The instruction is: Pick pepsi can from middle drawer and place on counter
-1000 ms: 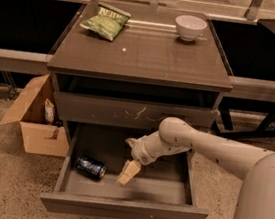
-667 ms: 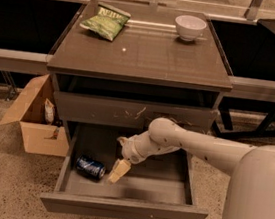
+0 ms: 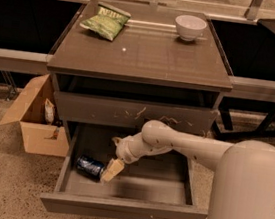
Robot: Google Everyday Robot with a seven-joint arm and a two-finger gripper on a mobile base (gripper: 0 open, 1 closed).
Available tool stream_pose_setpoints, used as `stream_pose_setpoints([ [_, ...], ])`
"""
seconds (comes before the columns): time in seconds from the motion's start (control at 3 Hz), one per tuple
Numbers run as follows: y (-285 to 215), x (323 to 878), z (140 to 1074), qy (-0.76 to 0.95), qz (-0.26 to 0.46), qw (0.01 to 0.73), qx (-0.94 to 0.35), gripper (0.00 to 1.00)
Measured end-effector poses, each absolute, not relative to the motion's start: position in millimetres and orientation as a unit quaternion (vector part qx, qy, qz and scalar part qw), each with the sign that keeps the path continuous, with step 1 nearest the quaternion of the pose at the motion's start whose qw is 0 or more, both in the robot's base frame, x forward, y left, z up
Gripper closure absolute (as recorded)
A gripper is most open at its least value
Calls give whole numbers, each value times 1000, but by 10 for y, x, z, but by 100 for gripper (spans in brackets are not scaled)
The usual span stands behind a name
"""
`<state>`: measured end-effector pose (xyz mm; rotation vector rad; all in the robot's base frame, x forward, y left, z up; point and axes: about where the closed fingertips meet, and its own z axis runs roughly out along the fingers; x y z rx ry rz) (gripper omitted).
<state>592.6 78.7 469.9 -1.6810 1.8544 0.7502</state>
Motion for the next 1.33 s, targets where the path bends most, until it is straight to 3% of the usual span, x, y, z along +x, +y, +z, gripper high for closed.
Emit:
stream_pose_setpoints([
  [1.33,1448,6117,4073,698,254,285,-606,0],
])
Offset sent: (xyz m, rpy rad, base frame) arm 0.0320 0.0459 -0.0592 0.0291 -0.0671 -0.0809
